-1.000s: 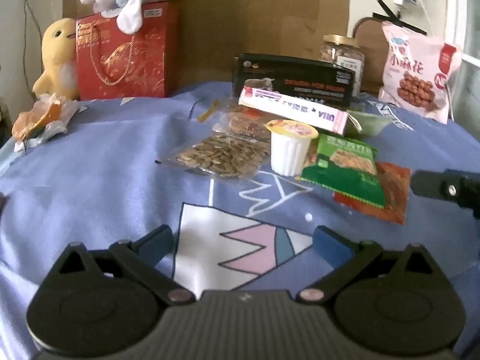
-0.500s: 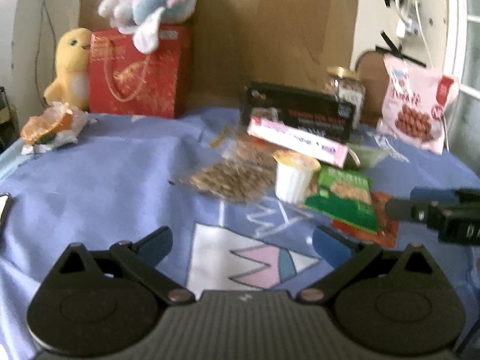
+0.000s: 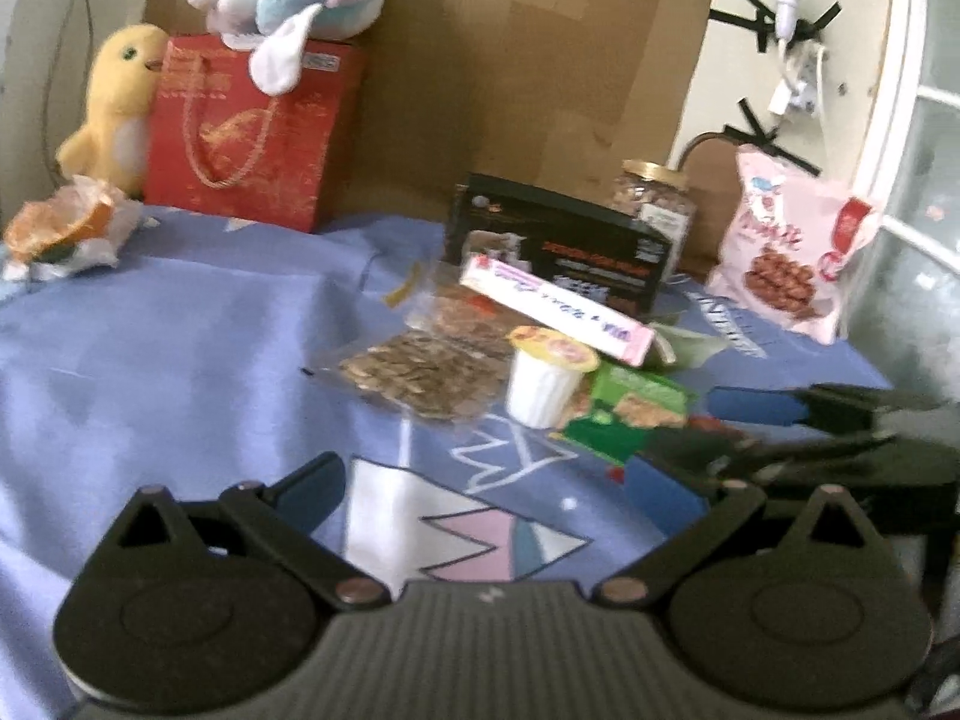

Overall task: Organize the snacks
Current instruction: 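Move the left tool toward the green biscuit packet in the snack pile, then close the left tool on the green biscuit packet and lift it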

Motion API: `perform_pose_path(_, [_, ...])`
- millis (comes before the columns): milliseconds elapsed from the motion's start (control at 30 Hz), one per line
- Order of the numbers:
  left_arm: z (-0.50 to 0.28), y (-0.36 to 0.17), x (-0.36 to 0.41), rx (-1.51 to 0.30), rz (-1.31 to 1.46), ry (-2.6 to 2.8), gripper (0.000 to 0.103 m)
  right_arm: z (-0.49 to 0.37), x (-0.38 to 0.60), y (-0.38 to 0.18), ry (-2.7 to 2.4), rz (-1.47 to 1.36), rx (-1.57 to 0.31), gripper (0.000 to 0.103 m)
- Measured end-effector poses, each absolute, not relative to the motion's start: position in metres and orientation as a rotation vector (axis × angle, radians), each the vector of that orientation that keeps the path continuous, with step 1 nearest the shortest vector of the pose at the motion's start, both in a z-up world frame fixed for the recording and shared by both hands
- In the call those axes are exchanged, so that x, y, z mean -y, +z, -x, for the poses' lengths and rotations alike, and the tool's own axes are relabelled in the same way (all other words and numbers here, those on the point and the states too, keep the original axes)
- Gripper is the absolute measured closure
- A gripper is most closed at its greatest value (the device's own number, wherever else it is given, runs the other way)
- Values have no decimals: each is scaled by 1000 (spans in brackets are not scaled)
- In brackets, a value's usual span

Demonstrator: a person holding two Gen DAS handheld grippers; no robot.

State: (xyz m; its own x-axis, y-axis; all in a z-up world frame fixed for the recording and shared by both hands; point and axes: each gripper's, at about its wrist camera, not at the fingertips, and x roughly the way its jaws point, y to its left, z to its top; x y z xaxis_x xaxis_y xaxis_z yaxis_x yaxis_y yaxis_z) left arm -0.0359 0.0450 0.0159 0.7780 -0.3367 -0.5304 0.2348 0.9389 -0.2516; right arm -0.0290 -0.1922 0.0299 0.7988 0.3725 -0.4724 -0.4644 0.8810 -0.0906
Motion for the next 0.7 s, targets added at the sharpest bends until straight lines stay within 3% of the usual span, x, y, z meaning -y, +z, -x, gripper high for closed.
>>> perform_pose_path(267, [-8, 28, -30, -677, 285, -462, 4, 20, 199, 18, 478, 222, -512, 22])
perform_pose_path(367, [-27, 23, -6, -727, 258, -519, 13, 24, 196, 17, 478, 263, -504, 22])
perform_pose_path(433, [-36, 13, 10, -771, 257, -561, 30, 25, 194, 16, 486, 282, -499, 23])
perform_pose_path(533, [-31, 7, 25, -778, 233, -588, 46, 30, 192, 13, 480, 317, -479, 37])
perform_pose_path(633, [-16, 9, 29, -783, 240, -649, 46, 34, 197, 14, 448, 326, -466, 47])
perform_pose_path(700, [-9, 10, 27, -773, 245, -674, 50, 36, 206, 17, 482, 285, -481, 60])
